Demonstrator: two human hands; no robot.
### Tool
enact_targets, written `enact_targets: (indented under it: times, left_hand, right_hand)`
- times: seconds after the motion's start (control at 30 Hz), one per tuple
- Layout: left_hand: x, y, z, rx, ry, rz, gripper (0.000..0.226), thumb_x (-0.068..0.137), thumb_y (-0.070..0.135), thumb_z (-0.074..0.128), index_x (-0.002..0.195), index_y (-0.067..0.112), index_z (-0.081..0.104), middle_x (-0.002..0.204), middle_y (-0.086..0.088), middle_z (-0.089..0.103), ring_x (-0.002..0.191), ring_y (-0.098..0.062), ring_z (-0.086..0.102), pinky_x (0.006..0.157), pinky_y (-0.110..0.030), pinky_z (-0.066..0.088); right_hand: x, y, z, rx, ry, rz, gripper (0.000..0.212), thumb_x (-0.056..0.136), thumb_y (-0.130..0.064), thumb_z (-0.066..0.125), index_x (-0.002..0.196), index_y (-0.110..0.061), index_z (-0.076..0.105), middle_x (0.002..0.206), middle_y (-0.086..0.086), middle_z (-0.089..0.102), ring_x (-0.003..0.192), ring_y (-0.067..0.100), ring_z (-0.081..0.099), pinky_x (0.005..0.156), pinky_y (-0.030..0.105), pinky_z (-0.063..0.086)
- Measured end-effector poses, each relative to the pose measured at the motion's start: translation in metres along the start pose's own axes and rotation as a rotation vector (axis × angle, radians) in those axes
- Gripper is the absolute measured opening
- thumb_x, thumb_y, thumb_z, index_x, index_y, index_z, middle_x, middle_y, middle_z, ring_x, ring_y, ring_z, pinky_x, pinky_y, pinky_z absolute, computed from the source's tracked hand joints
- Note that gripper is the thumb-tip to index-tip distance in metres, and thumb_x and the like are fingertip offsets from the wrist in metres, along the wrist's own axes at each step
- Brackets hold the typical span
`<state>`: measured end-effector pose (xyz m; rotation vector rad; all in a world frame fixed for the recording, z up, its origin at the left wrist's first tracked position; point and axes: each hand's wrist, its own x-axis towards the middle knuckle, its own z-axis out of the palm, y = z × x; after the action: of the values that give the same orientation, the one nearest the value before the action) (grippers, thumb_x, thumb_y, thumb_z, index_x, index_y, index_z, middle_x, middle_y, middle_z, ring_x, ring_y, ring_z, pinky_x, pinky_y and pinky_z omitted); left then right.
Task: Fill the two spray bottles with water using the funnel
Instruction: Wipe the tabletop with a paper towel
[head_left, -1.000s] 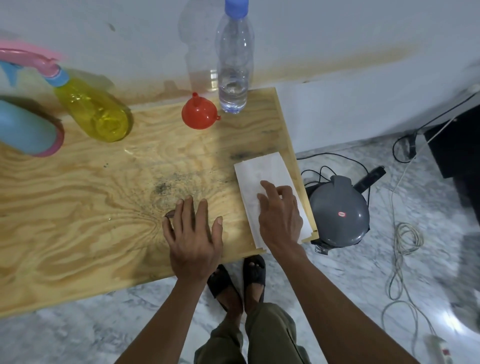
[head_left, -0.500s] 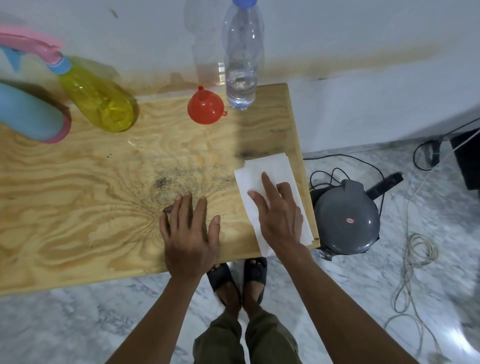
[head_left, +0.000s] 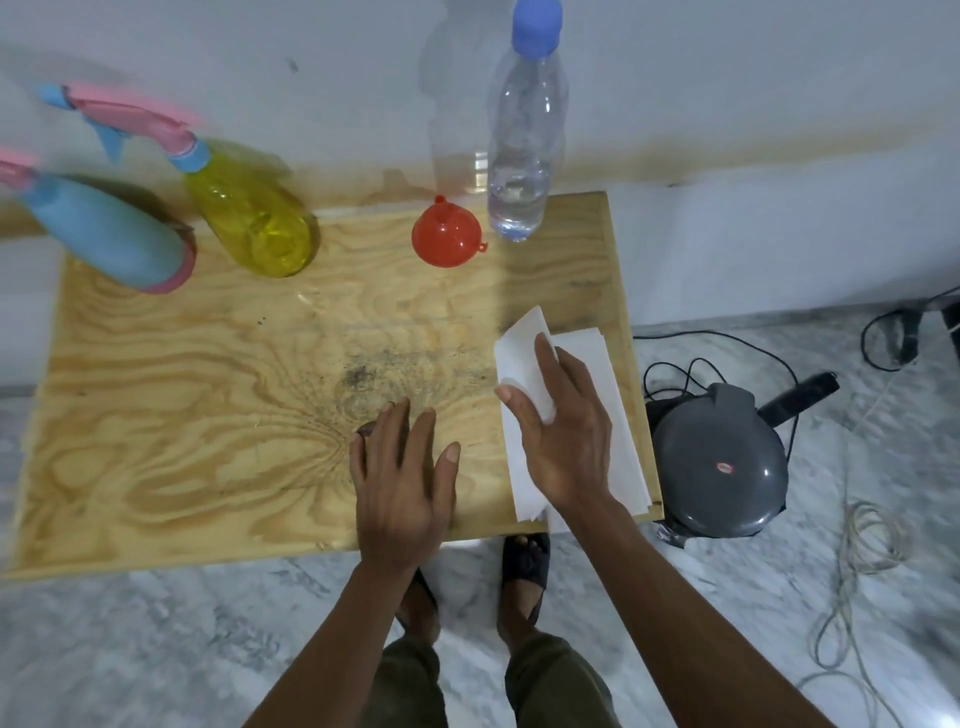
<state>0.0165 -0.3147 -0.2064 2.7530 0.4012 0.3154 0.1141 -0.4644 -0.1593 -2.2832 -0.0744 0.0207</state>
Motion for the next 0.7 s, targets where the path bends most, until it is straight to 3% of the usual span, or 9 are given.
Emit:
enact_targets:
  times: [0.13, 0.23, 0.27, 0.37, 0.5, 0.6, 0.7]
  left_hand:
    - [0.004, -0.022, -0.028, -0.072, -0.005, -0.098, 0.040, 0.099, 0.032, 0.052, 0.133, 0.013, 0.061, 0.144, -0.011, 0.051, 0.134, -0.031, 0.047, 0.106, -0.047, 0.037]
    - [0.009, -0.064, -0.052, -0.055, -0.001, -0.159, 0.039, 0.099, 0.033, 0.048, 0.132, 0.015, 0.061, 0.144, -0.008, 0.051, 0.132, -0.030, 0.048, 0.104, -0.047, 0.037]
    - [0.010, -0.081, -0.061, -0.044, -0.004, -0.166, 0.039, 0.100, 0.034, 0.047, 0.132, 0.016, 0.061, 0.143, -0.008, 0.051, 0.132, -0.030, 0.048, 0.103, -0.048, 0.037]
    - [0.017, -0.134, -0.089, -0.016, 0.017, -0.191, 0.038, 0.099, 0.035, 0.046, 0.131, 0.019, 0.056, 0.142, -0.008, 0.052, 0.132, -0.032, 0.048, 0.102, -0.053, 0.038]
    - [0.023, -0.199, -0.120, 0.031, 0.073, -0.193, 0.038, 0.097, 0.029, 0.050, 0.133, 0.017, 0.052, 0.139, -0.013, 0.053, 0.129, -0.036, 0.050, 0.100, -0.055, 0.038]
    - [0.028, -0.242, -0.131, 0.050, 0.051, -0.190, 0.040, 0.098, 0.032, 0.046, 0.131, 0.012, 0.055, 0.139, -0.015, 0.053, 0.128, -0.037, 0.050, 0.099, -0.053, 0.037]
    - [0.031, -0.269, -0.134, 0.065, 0.028, -0.187, 0.044, 0.097, 0.037, 0.044, 0.128, 0.010, 0.060, 0.140, -0.015, 0.052, 0.129, -0.036, 0.049, 0.100, -0.051, 0.035]
  right_hand:
    - [0.008, -0.042, 0.018, 0.065, -0.080, 0.015, 0.063, 0.094, -0.043, 0.063, 0.151, -0.026, 0.040, 0.148, -0.001, 0.050, 0.134, 0.010, 0.043, 0.101, 0.018, 0.032]
    - [0.011, -0.074, 0.049, 0.138, -0.108, -0.019, 0.062, 0.094, -0.037, 0.066, 0.150, -0.024, 0.042, 0.146, -0.002, 0.049, 0.128, 0.000, 0.041, 0.099, -0.001, 0.023]
    - [0.012, -0.084, 0.062, 0.161, -0.101, -0.027, 0.062, 0.093, -0.035, 0.068, 0.149, -0.022, 0.044, 0.145, 0.000, 0.051, 0.128, 0.003, 0.044, 0.098, -0.001, 0.024]
    - [0.018, -0.113, 0.100, 0.189, -0.092, -0.009, 0.061, 0.092, -0.034, 0.070, 0.147, -0.020, 0.047, 0.144, 0.004, 0.053, 0.130, 0.015, 0.049, 0.101, 0.016, 0.034]
    - [0.023, -0.134, 0.144, 0.184, -0.064, 0.065, 0.062, 0.092, -0.037, 0.069, 0.148, -0.023, 0.046, 0.147, 0.007, 0.051, 0.133, 0.021, 0.048, 0.105, 0.026, 0.038]
    - [0.027, -0.127, 0.163, -0.009, -0.094, 0.131, 0.060, 0.097, -0.042, 0.059, 0.152, -0.025, 0.039, 0.154, 0.005, 0.042, 0.136, 0.024, 0.044, 0.104, 0.034, 0.038]
    - [0.024, -0.118, 0.173, -0.354, -0.036, 0.046, 0.055, 0.098, -0.049, 0.052, 0.146, -0.022, 0.046, 0.148, 0.004, 0.047, 0.124, 0.032, 0.048, 0.087, 0.047, 0.052]
